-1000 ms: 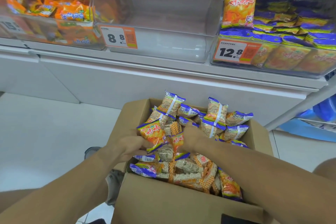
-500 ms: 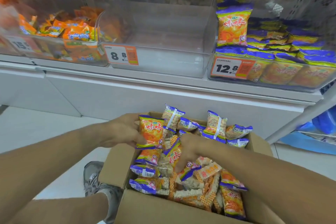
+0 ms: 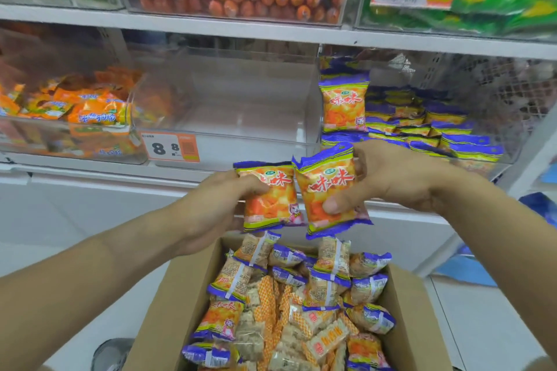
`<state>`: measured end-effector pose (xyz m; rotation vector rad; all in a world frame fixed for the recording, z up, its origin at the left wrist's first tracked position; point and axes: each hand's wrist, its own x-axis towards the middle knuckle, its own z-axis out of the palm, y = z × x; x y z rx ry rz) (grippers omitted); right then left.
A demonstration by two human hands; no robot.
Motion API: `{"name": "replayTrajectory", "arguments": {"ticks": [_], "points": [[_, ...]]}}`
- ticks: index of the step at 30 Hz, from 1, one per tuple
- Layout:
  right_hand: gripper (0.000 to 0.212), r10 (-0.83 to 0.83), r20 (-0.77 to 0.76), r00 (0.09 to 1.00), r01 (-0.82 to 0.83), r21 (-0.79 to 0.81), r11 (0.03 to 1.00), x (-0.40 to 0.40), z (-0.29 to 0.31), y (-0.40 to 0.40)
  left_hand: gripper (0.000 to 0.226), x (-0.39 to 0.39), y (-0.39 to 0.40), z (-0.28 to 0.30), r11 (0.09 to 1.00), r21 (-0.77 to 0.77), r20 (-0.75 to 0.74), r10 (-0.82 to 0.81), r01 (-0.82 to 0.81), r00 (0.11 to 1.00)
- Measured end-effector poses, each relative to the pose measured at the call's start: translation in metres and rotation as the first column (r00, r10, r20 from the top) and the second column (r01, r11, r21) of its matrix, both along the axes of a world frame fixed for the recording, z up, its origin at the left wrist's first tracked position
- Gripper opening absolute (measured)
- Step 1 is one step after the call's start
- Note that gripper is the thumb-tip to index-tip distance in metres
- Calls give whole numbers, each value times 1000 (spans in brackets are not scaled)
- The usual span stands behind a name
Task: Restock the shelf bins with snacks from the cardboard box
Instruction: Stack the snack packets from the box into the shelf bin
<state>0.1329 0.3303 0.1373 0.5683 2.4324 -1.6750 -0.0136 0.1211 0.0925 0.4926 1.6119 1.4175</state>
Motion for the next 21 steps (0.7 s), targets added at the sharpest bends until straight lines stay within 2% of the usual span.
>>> {"name": "replayTrajectory", "arguments": {"ticks": [2, 3, 4, 6, 8, 12, 16, 18, 20, 21], "points": [[89, -38, 18, 999, 38, -6, 999, 2, 1, 5, 20, 8, 12, 0, 1000, 2, -120, -7, 8, 993], [98, -34, 8, 999, 35, -26, 999, 3, 2, 10, 23, 11, 17, 1, 1000, 18, -149, -9, 12, 989], [93, -22, -21, 1000, 21, -49, 999, 4, 1, 16, 26, 13, 23, 0, 999, 43, -162, -7, 14, 987], [66, -24, -87, 996, 18, -74, 997, 9, -2, 25, 32, 16, 35, 1, 997, 79, -200, -9, 26, 980], [59, -22, -146, 989, 14, -61, 998, 14, -9, 28, 33, 19, 46, 0, 996, 83, -238, -22, 43, 971], [57, 9, -203, 979, -6, 12, 1000, 20, -24, 27, 28, 24, 69, -4, 997, 66, -264, -10, 29, 964], [59, -63, -268, 961, 63, -11, 998, 23, -31, 33, 25, 30, 90, -1, 997, 71, -194, 21, -7, 981], [57, -115, -280, 953, 99, -71, 993, 25, -32, 37, 31, 31, 96, 0, 995, 95, -106, 33, -23, 994], [57, -138, -269, 953, 119, -85, 989, 27, -31, 40, 42, 34, 100, 1, 992, 122, 16, -29, 27, 999], [62, -150, -259, 954, 133, -82, 988, 27, -32, 42, 48, 36, 100, 0, 990, 121, 29, -71, 67, 997]]}}
